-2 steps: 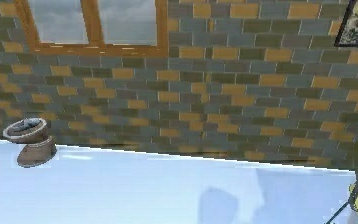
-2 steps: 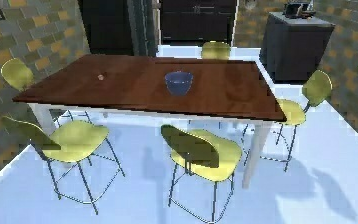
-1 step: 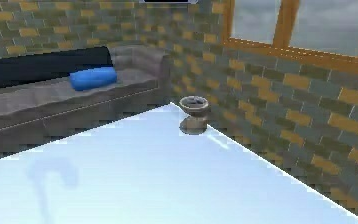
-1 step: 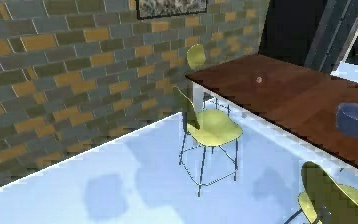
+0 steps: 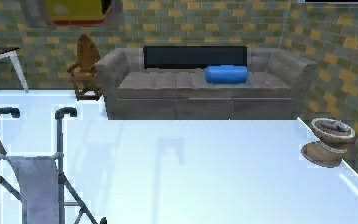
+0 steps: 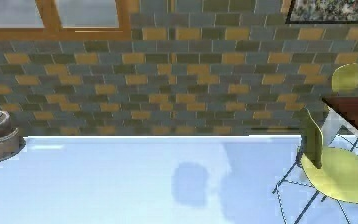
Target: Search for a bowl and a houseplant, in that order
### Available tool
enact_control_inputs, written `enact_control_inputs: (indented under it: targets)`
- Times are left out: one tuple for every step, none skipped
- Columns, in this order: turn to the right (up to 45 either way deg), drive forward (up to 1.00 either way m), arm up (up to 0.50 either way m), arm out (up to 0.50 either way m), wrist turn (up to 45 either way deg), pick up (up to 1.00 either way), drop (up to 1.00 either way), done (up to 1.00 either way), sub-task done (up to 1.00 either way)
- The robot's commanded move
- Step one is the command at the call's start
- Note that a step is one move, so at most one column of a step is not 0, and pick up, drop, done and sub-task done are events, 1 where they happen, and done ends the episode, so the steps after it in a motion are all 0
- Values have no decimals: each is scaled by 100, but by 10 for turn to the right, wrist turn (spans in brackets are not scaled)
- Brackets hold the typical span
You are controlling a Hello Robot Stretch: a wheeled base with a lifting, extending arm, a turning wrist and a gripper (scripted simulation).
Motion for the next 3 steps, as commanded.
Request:
enact_control_inputs:
  targets:
    - [0, 100, 0, 0, 0, 0, 0, 0, 0]
    - [-60, 0, 0, 0, 0, 0, 0, 0, 0]
    - [0, 15, 0, 0, 0, 0, 0, 0, 0]
